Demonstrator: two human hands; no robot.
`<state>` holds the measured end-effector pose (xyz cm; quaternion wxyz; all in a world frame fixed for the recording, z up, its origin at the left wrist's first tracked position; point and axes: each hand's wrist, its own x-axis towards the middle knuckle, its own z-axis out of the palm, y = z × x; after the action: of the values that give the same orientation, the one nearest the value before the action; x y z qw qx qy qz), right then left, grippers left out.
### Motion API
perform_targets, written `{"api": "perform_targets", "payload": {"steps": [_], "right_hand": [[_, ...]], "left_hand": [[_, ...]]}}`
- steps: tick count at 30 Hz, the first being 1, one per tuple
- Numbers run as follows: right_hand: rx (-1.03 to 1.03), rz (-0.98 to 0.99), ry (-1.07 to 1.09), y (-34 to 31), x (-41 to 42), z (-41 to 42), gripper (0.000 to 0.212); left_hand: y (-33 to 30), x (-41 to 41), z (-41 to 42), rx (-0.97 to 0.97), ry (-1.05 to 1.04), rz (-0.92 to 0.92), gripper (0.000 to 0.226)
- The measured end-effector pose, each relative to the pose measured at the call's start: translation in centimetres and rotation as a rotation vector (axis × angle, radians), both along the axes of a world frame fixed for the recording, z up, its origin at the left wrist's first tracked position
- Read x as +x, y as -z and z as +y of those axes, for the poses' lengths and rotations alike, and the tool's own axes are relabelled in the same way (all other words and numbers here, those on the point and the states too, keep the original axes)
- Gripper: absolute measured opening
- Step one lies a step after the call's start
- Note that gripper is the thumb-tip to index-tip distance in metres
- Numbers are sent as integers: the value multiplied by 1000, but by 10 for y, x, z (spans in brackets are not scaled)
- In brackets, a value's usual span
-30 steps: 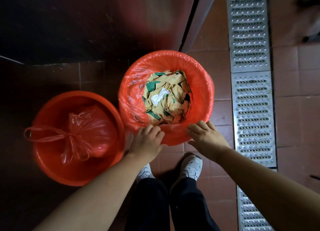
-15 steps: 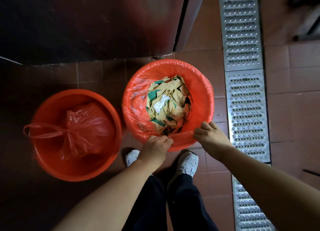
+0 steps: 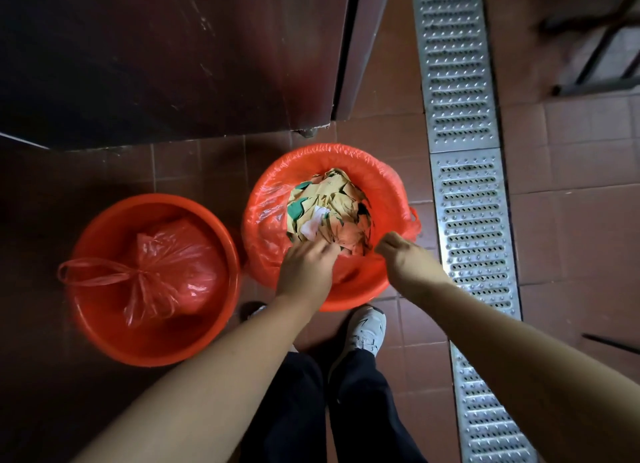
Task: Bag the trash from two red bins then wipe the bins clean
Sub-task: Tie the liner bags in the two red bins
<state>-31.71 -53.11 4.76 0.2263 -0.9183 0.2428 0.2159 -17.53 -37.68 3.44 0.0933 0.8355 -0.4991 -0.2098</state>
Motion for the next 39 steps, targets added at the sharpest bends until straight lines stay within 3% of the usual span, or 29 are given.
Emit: {"api": "perform_targets", "payload": {"steps": [4, 10, 14, 17, 25, 30, 34, 37, 39], "right_hand": [[-105, -60, 197, 1, 16, -5, 26], [-195, 25, 528, 17, 26, -42, 29], [-145, 111, 646, 41, 42, -62, 30], [-138, 100, 706, 58, 48, -66, 27], [-249, -17, 645, 67, 58, -56, 20], [-185, -131, 470, 60, 94, -25, 17], [-57, -34, 313, 58, 104, 9, 18], [-33, -33, 244, 53, 99, 19, 23], [-67, -73, 285, 45, 89, 17, 28]], "left_hand": [[0, 16, 1, -23, 48, -1, 7], [6, 63, 15, 14, 24, -148, 8], [21, 102, 20, 155, -97, -203, 33], [35, 116, 24, 233, -226, -130, 53], [47, 130, 26, 95, -667, 87, 16], [31, 117, 0, -52, -551, 91, 9], [22, 91, -18, 33, -313, 177, 10], [18, 81, -17, 79, -98, 66, 11], [13, 82, -10, 41, -97, -17, 14]]}}
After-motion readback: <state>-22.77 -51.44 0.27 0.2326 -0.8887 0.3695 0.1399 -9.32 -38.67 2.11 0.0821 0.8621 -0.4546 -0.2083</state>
